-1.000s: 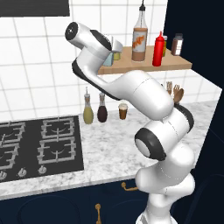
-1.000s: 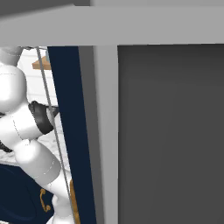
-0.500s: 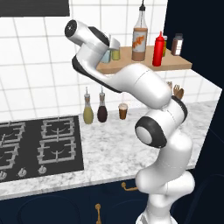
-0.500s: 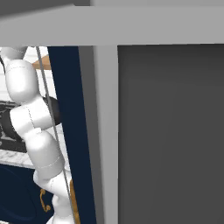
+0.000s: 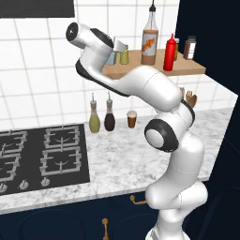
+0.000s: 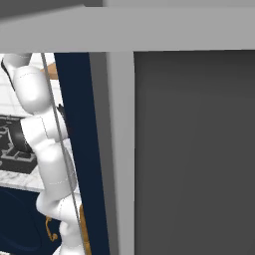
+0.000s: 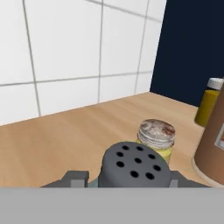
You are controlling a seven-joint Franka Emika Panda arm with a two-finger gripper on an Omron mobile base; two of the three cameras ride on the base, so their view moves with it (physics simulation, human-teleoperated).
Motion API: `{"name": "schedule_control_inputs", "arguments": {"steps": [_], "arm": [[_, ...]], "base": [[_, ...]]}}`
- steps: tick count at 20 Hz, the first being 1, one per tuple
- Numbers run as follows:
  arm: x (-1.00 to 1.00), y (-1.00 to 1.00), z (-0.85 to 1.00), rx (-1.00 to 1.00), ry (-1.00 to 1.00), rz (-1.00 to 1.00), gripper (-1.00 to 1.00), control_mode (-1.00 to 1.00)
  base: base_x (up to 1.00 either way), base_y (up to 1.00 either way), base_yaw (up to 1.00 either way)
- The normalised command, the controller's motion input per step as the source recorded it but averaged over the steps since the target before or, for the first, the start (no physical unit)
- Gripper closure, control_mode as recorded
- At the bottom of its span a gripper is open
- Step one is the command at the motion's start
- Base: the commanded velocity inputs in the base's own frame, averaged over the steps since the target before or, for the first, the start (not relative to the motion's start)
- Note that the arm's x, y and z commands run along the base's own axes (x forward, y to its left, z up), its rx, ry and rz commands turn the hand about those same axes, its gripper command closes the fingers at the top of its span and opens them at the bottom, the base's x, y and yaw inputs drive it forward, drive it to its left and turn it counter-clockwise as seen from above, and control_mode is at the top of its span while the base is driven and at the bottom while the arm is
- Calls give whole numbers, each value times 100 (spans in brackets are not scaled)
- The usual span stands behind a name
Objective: Put the shaker and condiment bottle from the counter next to their counterparts in the cabinet.
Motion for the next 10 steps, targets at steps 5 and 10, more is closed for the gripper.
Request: {"name": "schedule_control_inputs", "arguments": {"steps": [5, 10], "arm": [[6, -6, 0, 0, -5, 0, -100, -100], [7, -23, 0, 0, -3, 0, -100, -100]], "base": [[0, 0, 0], [0, 0, 0]]}}
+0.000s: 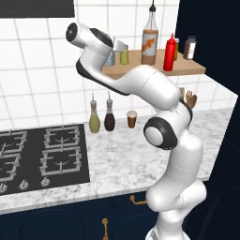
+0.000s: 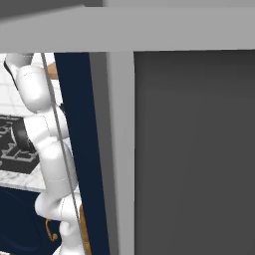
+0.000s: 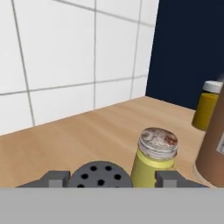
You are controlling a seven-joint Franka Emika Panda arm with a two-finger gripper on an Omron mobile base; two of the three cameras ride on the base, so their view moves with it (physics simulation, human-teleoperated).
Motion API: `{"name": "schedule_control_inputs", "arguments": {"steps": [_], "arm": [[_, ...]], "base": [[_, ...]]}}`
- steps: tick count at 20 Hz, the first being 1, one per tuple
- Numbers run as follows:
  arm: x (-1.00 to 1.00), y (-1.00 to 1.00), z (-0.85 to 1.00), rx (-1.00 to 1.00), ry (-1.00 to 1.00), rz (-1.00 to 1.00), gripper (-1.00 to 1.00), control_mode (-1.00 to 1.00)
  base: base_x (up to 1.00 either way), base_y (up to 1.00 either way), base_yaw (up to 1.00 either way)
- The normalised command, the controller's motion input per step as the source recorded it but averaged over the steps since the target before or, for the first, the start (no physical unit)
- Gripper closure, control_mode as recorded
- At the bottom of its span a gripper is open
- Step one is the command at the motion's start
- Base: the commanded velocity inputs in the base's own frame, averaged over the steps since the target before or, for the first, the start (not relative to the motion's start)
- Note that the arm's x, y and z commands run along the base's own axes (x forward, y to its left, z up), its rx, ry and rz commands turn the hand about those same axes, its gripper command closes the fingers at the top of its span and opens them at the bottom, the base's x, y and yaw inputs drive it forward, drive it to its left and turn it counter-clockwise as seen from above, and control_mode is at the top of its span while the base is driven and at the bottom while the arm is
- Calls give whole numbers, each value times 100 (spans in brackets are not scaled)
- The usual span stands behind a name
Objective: Put the shaker and condiment bottle from the counter next to their counterparts in the cabinet.
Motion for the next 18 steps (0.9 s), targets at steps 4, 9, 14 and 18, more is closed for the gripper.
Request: {"name": "schedule_control_inputs", "arguments": {"steps": [4, 9, 14, 18], "arm": [[2, -23, 0, 0, -4, 0, -100, -100], [-65, 13, 2, 1, -17, 10, -100, -100], [-88, 65, -7, 2, -20, 36, -100, -100], [-91, 24, -1, 2, -17, 46, -100, -100]], "base": [[0, 0, 0], [0, 0, 0], [0, 0, 0], [0, 0, 0]]}}
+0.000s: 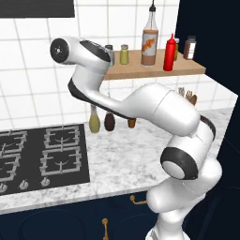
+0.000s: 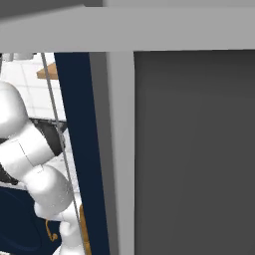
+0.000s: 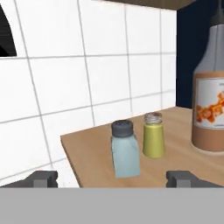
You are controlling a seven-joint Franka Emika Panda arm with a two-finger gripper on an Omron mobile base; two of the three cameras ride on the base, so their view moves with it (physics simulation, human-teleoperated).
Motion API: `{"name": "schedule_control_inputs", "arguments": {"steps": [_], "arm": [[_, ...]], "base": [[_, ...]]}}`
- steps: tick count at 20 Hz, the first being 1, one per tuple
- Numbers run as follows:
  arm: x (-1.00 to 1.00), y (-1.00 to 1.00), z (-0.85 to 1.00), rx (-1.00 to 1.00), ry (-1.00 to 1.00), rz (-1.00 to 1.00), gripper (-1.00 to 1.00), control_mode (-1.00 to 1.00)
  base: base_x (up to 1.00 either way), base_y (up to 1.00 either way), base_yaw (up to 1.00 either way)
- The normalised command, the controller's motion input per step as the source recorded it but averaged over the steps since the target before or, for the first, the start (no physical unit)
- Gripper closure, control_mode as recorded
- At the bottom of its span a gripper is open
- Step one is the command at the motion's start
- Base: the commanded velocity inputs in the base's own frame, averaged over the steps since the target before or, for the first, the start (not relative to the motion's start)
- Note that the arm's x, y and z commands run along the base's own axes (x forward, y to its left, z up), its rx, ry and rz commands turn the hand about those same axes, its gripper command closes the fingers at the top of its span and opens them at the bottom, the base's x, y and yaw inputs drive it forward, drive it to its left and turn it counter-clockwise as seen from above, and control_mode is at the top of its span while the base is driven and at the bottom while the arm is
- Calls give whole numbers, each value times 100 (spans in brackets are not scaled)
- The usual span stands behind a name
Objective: Put the shaker and condiment bottle from the counter next to their counterparts in the cabinet.
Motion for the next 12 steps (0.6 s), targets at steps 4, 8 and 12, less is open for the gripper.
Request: {"name": "schedule_control_inputs", "arguments": {"steps": [4, 8, 12], "arm": [[-85, -35, -7, 0, -15, 68, -100, -100], [-79, -67, -18, 0, -11, 77, -100, -100], [-100, -58, 4, -8, -14, 61, -100, -100]], "base": [[0, 0, 0], [0, 0, 0], [0, 0, 0]]}}
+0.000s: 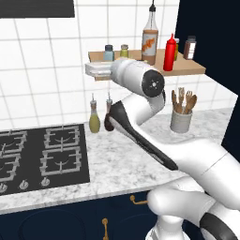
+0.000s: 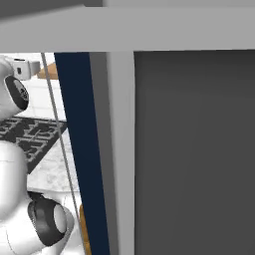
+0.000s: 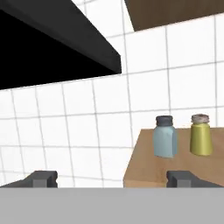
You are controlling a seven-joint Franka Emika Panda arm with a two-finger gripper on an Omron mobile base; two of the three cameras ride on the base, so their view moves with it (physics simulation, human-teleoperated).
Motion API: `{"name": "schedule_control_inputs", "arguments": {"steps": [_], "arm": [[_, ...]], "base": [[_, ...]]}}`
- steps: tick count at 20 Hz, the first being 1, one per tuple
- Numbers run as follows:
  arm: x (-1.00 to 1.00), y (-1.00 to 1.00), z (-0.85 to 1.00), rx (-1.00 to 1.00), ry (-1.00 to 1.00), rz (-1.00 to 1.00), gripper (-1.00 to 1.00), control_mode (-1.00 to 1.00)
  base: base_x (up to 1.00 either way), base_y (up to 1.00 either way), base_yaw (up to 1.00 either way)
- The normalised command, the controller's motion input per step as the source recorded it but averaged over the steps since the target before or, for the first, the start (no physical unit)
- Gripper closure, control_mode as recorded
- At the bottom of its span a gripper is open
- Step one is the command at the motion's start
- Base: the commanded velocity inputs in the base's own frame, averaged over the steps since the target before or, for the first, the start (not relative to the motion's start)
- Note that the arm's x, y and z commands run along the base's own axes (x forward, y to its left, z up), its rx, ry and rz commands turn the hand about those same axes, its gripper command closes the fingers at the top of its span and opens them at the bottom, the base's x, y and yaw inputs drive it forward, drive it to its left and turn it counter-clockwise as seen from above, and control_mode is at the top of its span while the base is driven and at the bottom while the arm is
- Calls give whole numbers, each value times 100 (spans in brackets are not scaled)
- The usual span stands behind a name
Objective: Put the shaker and condiment bottle from the counter next to their counterparts in the cabinet.
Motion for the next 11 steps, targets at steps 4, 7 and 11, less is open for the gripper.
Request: {"name": "schedule_control_inputs", "arguments": {"steps": [4, 7, 11], "arm": [[-100, -49, 43, -12, -19, 39, -100, -100], [-100, -45, 56, -8, -20, 22, -100, -100], [-100, -36, 67, -7, -18, 16, -100, -100]], "base": [[0, 0, 0], [0, 0, 0], [0, 0, 0]]}}
